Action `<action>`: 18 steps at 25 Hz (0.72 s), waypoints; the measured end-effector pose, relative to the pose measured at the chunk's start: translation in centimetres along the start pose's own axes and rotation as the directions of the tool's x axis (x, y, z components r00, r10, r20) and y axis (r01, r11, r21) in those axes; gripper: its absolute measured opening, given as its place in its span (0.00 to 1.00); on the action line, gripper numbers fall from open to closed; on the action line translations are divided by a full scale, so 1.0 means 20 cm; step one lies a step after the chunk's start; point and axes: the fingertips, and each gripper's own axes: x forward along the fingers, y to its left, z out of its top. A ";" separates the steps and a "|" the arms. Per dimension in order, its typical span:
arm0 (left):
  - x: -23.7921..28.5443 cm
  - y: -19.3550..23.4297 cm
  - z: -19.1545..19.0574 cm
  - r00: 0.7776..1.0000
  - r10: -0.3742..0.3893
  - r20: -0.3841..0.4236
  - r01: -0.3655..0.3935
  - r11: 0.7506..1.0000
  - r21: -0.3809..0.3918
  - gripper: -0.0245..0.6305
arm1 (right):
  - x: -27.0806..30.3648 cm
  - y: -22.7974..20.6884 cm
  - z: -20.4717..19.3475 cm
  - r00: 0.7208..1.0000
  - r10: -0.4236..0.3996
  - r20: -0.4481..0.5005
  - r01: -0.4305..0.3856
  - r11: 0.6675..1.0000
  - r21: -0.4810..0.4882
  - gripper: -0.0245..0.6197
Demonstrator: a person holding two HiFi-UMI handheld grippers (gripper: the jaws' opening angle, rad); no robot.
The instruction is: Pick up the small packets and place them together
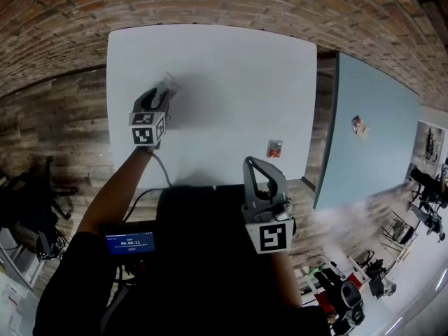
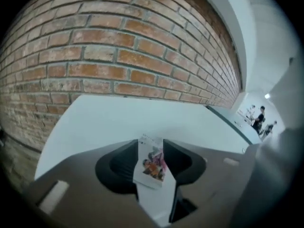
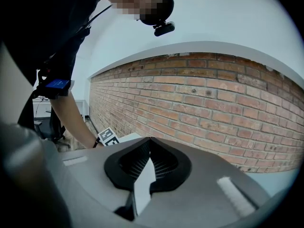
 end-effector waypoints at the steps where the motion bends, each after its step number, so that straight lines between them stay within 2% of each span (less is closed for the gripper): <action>1: -0.01 0.00 0.02 1.000 0.002 0.005 -0.003 0.997 0.071 0.29 | 0.00 0.01 0.00 1.000 0.006 0.000 -0.006 1.000 -0.002 0.04; 3: -0.01 0.01 0.03 1.000 -0.003 -0.016 0.007 0.972 0.234 0.29 | 0.01 0.01 -0.01 1.000 0.014 -0.003 -0.014 1.000 -0.004 0.04; 5: 0.02 0.01 -0.03 0.997 -0.029 -0.074 0.054 0.930 0.364 0.29 | 0.02 0.01 -0.01 1.000 0.017 -0.003 -0.017 1.000 -0.002 0.04; 7: 0.06 -0.01 -0.10 0.988 -0.071 -0.138 0.122 0.905 0.408 0.29 | 0.02 0.01 -0.01 1.000 0.015 -0.003 -0.015 1.000 0.000 0.04; 8: 0.07 -0.02 -0.11 0.983 -0.087 -0.161 0.146 0.904 0.402 0.30 | 0.02 0.01 -0.01 1.000 0.012 -0.005 -0.012 1.000 0.003 0.04; 10: 0.07 -0.02 -0.11 0.980 -0.089 -0.175 0.145 0.928 0.344 0.30 | 0.01 0.00 -0.02 1.000 0.003 -0.010 -0.003 1.000 0.007 0.04; 13: 0.07 0.01 -0.14 0.984 -0.026 -0.174 0.056 0.984 0.171 0.30 | -0.01 -0.01 -0.04 1.000 -0.009 -0.021 0.009 1.000 0.011 0.04; 15: 0.06 -0.01 -0.16 0.984 0.006 -0.178 0.007 0.997 0.077 0.30 | -0.01 -0.01 -0.05 1.000 -0.016 -0.020 0.016 1.000 0.020 0.04; 18: 0.03 -0.03 -0.14 0.991 0.009 -0.137 -0.017 0.998 -0.058 0.30 | -0.01 -0.02 -0.04 1.000 -0.018 -0.010 0.019 0.999 0.027 0.04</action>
